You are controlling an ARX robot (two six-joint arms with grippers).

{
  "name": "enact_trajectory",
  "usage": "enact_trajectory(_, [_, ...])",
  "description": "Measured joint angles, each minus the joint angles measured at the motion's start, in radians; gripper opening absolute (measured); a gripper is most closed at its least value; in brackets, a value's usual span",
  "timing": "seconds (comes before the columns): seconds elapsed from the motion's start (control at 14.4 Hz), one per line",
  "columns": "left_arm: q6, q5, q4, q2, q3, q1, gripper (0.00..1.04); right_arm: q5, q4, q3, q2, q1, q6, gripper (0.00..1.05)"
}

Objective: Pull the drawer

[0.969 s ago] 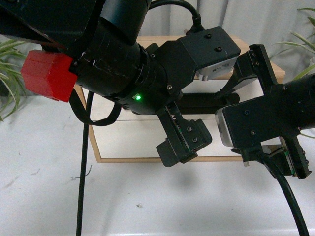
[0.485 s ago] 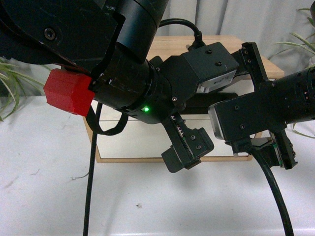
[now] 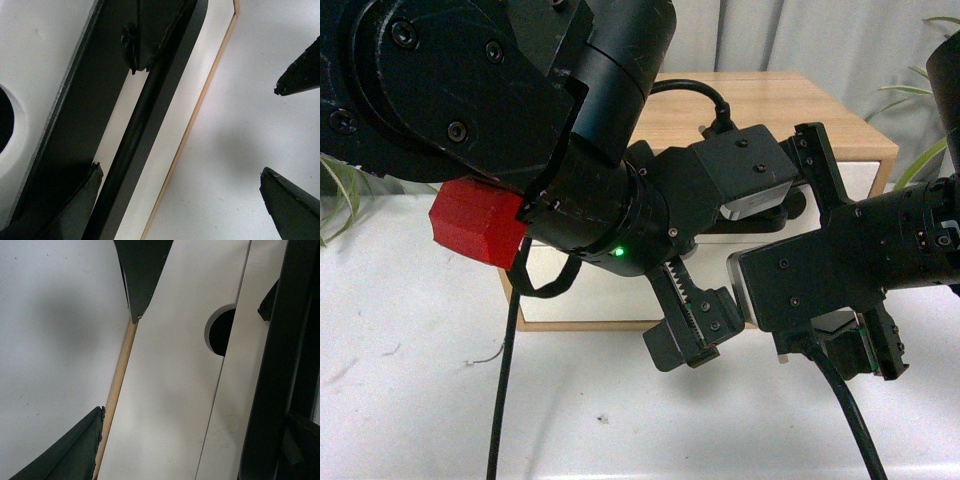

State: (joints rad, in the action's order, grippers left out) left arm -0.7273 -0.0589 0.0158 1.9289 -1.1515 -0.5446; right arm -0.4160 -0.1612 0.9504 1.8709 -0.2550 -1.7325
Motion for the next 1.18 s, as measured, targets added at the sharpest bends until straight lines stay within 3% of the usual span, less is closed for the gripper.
enact_trajectory(0.42, [0.001,-0.007,0.025,0.0,0.014,-0.003,0.98,0.02,0.006,-0.015,-0.01,0.0,0.003,0.98])
enact_trajectory(0.69, [0.083,-0.054,0.174,-0.14,0.246,-0.035,0.98,0.029,0.0,-0.204,-0.17,-0.01,0.014,0.98])
enact_trajectory(1.18, [0.156,-0.061,0.249,-0.348,0.504,-0.089,0.98,0.014,0.051,-0.414,-0.391,-0.022,0.013,0.98])
